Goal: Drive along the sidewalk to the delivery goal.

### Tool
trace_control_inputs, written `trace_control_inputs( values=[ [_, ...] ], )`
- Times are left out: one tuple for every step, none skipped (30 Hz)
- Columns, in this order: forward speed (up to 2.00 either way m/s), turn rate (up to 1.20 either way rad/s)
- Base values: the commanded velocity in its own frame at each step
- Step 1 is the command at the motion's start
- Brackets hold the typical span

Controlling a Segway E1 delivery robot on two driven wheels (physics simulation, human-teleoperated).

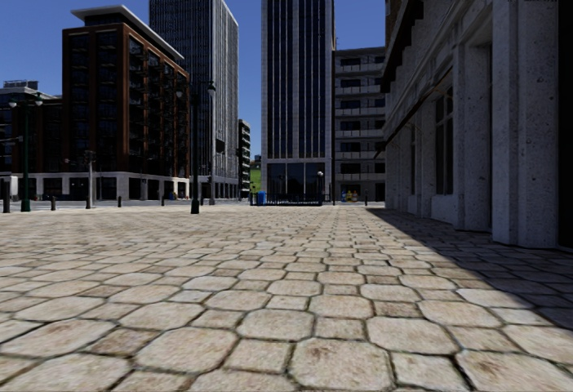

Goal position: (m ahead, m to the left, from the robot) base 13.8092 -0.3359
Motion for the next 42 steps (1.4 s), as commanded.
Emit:
trace_control_inputs(
  values=[
    [2.0, 0.0],
    [2.0, 0.0],
    [2.0, 0.0],
    [2.0, 0.0],
    [2.0, 0.0],
    [2.0, 0.0],
    [2.0, 0.0],
    [2.0, 0.0],
    [2.0, 0.0],
    [2.0, 0.0],
    [2.0, 0.0],
    [2.0, 0.0],
    [2.0, 0.0],
    [2.0, 0.0],
    [2.0, 0.0],
    [2.0, 0.0],
    [2.0, 0.0],
    [2.0, 0.0],
    [2.0, 0.0],
    [2.0, 0.0],
    [2.0, 0.0],
    [2.0, 0.0],
    [2.0, 0.0],
    [2.0, 0.0],
    [2.0, 0.0],
    [2.0, 0.0],
    [2.0, 0.0],
    [2.0, 0.0],
    [2.0, 0.0],
    [2.0, 0.0],
    [2.0, 0.0],
    [2.0, 0.0],
    [2.0, 0.0],
    [2.0, 0.0],
    [2.0, 0.0],
    [2.0, 0.0],
    [2.0, 0.0],
    [2.0, 0.0],
    [2.0, 0.0],
    [2.0, 0.0],
    [2.0, 0.0],
    [2.0, 0.0]
  ],
)
